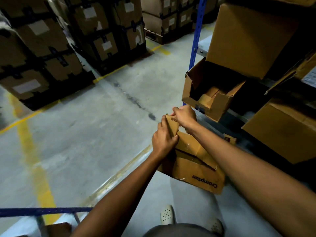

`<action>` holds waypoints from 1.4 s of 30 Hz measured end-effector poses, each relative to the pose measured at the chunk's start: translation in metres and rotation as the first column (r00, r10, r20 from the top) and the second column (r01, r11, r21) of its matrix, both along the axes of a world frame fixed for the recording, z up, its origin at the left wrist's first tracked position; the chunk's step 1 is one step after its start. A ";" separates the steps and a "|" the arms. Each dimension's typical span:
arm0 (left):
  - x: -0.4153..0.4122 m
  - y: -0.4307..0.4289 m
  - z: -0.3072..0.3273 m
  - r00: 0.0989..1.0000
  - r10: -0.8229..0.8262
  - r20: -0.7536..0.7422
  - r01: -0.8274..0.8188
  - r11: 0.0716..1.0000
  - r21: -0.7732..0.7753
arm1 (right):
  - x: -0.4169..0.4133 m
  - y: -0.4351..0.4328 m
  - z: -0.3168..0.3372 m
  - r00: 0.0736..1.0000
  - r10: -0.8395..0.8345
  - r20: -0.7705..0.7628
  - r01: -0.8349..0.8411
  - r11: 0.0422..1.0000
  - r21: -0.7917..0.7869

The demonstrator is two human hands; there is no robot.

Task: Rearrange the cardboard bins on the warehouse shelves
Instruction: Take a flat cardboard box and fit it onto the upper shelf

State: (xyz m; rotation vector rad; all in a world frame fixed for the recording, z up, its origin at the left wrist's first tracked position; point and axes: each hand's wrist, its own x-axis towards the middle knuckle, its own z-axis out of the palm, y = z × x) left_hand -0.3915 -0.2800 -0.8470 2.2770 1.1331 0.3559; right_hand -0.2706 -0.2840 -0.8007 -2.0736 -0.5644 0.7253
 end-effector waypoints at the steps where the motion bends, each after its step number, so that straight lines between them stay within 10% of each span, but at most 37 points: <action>1: 0.000 0.006 -0.001 0.999 0.045 0.005 -0.045 0.999 -0.022 | 0.002 -0.003 0.000 0.999 0.025 0.033 -0.025 1.000 0.017; 10: -0.009 0.059 0.000 0.964 0.266 -0.008 -0.266 0.960 -0.090 | 0.034 -0.067 -0.027 0.722 0.141 0.678 0.044 0.968 -0.248; 22: -0.022 0.092 0.026 0.930 0.365 0.043 -0.362 0.931 -0.053 | 0.028 -0.056 -0.049 0.983 -0.110 0.145 0.132 0.979 -0.157; 42: -0.034 0.160 0.230 0.828 0.318 0.462 -0.481 0.826 0.293 | 0.030 0.041 0.144 0.908 -0.242 0.343 0.082 0.904 0.421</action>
